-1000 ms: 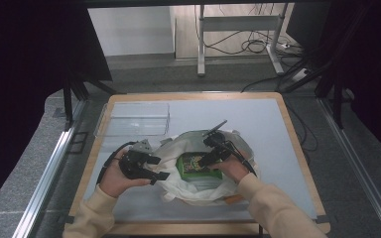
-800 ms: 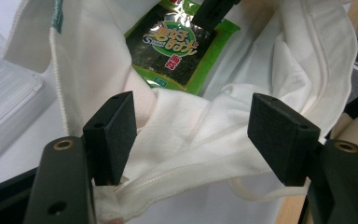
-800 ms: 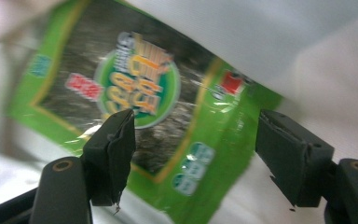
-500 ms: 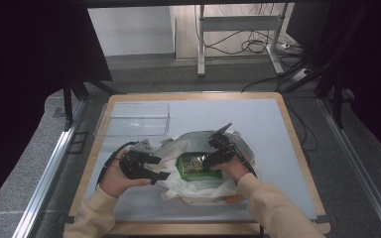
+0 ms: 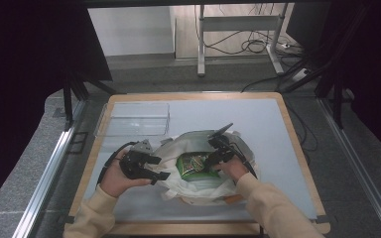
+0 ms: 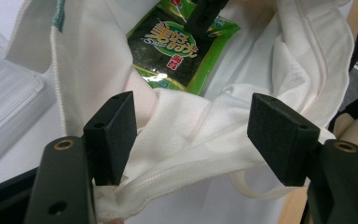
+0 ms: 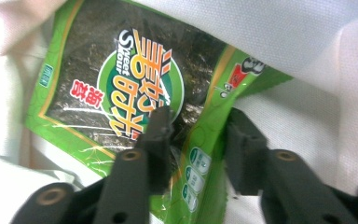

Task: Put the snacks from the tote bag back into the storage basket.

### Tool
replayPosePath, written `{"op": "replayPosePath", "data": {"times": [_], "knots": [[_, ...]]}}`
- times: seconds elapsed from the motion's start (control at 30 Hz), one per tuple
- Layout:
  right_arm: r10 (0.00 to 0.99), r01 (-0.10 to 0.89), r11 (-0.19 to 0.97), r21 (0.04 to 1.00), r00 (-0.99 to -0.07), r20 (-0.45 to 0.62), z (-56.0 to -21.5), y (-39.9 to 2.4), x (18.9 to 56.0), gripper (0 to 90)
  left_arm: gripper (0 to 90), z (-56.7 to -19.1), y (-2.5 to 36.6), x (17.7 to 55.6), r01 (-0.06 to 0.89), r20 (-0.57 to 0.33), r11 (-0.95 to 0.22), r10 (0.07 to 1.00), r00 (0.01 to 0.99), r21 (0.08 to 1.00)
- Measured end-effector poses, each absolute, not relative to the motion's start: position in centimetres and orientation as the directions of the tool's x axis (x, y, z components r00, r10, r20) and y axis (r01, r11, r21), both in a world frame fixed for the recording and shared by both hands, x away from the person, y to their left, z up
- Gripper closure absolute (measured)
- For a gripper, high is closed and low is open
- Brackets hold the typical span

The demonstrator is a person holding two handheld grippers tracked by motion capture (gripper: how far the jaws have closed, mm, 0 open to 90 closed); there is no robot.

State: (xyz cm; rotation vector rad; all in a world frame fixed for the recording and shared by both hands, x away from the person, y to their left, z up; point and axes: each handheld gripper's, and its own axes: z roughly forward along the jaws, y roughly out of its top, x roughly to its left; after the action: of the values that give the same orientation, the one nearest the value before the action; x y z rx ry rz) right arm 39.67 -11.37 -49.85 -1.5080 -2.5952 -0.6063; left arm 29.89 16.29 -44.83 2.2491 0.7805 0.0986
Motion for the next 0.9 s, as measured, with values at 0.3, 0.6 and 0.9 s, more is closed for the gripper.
{"op": "replayPosePath", "data": {"times": [0.3,0.6,0.9], "knots": [[0.810,0.861,0.435,0.265,-0.502,0.303,-49.3,-11.5,39.5,85.6,32.4,-45.2,15.9,30.0,0.507,-0.156,-0.552,0.560,0.814,0.662],[0.800,0.849,0.454,0.271,-0.523,0.296,-47.1,-12.4,38.4,85.9,32.2,-45.3,15.9,30.0,0.509,-0.155,-0.550,0.565,0.811,0.662],[0.788,0.824,0.448,0.345,-0.547,0.282,-45.1,-13.7,37.7,86.4,32.2,-45.2,16.1,30.1,0.510,-0.157,-0.546,0.565,0.810,0.665]]}}
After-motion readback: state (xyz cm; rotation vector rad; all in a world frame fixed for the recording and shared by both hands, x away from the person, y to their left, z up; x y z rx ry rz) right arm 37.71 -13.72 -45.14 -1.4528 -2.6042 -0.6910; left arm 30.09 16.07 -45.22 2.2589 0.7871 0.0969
